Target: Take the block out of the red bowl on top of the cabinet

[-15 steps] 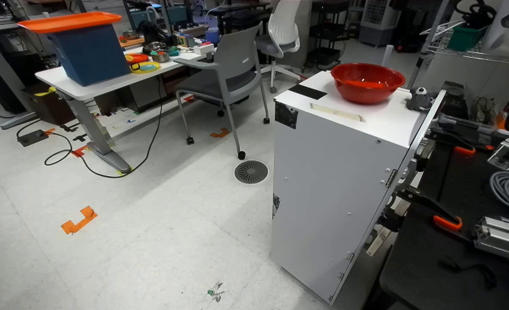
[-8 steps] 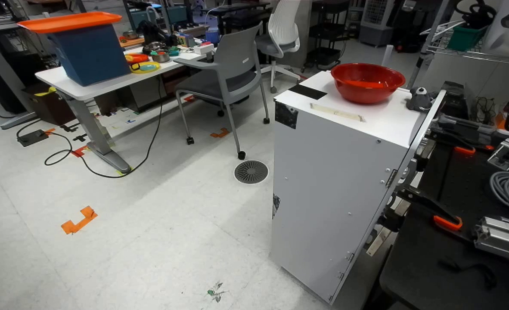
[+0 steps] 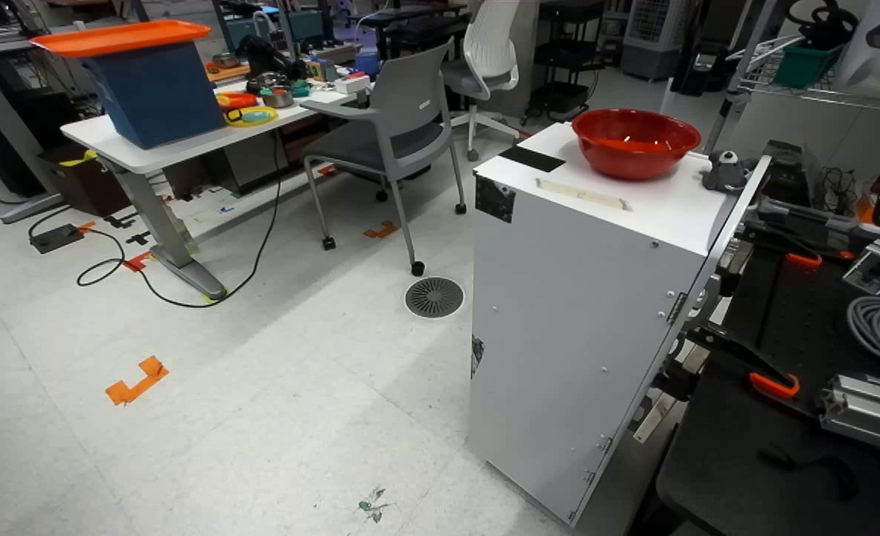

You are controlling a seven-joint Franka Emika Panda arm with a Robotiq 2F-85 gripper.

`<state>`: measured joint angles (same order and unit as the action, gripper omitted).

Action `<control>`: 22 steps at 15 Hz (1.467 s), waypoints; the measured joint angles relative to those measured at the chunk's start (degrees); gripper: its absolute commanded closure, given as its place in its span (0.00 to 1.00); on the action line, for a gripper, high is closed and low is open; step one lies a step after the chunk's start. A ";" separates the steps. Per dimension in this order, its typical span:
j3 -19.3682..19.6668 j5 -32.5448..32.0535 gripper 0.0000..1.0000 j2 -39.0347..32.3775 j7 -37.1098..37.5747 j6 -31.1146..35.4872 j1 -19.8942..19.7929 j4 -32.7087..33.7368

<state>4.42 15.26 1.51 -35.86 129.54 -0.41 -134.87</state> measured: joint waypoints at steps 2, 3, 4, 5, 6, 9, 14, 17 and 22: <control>0.00 -0.12 0.00 -0.84 0.03 -1.30 -0.47 0.14; 0.00 -0.13 0.00 -1.16 0.03 -2.23 -0.74 0.25; 0.00 -0.16 0.00 -1.43 0.17 -2.73 -1.00 0.29; 0.00 -0.27 0.00 -1.66 0.69 -2.89 -1.27 0.30; 0.00 -0.38 0.00 -1.84 1.71 -2.90 -1.59 0.34; 0.01 -1.57 0.00 -1.91 5.79 -2.87 -2.58 0.88; 0.01 -2.85 0.00 -1.88 11.29 -2.31 -3.25 2.94; 0.01 -2.87 0.00 -1.92 14.37 -2.34 -3.25 4.03; 0.00 -2.93 0.00 -2.24 18.36 -2.50 -3.25 4.92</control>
<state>4.42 12.33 -0.73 -17.50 127.05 -3.65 -129.95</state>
